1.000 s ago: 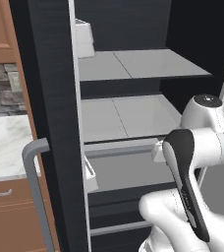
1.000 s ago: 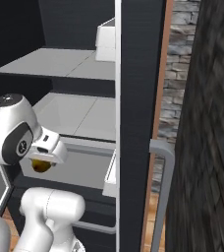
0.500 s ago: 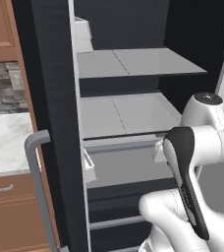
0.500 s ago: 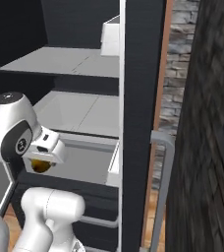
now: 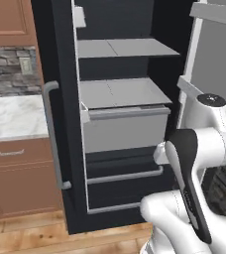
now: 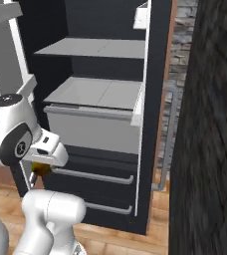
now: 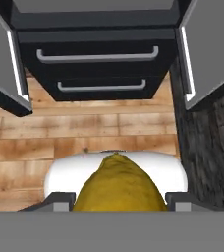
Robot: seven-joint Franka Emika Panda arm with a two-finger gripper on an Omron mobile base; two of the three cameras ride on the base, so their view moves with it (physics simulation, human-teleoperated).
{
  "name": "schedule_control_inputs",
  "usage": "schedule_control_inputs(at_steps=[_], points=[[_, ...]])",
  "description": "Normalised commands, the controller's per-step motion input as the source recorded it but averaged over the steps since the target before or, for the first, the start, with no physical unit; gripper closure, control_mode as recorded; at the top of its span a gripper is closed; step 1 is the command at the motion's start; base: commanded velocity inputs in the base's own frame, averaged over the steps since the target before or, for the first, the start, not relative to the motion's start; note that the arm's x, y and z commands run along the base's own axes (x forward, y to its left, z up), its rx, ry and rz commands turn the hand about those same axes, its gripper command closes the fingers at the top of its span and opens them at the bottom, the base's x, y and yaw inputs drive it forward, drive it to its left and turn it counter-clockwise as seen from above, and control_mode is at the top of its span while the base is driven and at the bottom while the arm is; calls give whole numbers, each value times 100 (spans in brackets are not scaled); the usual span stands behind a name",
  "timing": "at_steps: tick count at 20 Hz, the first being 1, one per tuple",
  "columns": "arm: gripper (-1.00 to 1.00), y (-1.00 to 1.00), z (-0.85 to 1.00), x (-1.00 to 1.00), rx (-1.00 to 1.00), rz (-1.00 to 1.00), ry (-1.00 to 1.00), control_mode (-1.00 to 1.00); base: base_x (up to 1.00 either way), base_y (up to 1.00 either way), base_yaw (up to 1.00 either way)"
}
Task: Retrieve a lemon from the fridge and place it on the cutting board with the fish.
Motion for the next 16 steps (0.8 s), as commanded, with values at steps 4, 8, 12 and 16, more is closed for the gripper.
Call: schedule_control_inputs(at_steps=[4, 8, 12, 16], points=[[100, 0, 0, 0, 0, 0, 0, 100, -76, 56, 0], [100, 0, 0, 0, 0, 0, 0, 100, -48, 90, 0], [100, 0, 0, 0, 0, 0, 0, 100, -33, 100, 1], [100, 0, 0, 0, 0, 0, 0, 100, -7, 100, 0]])
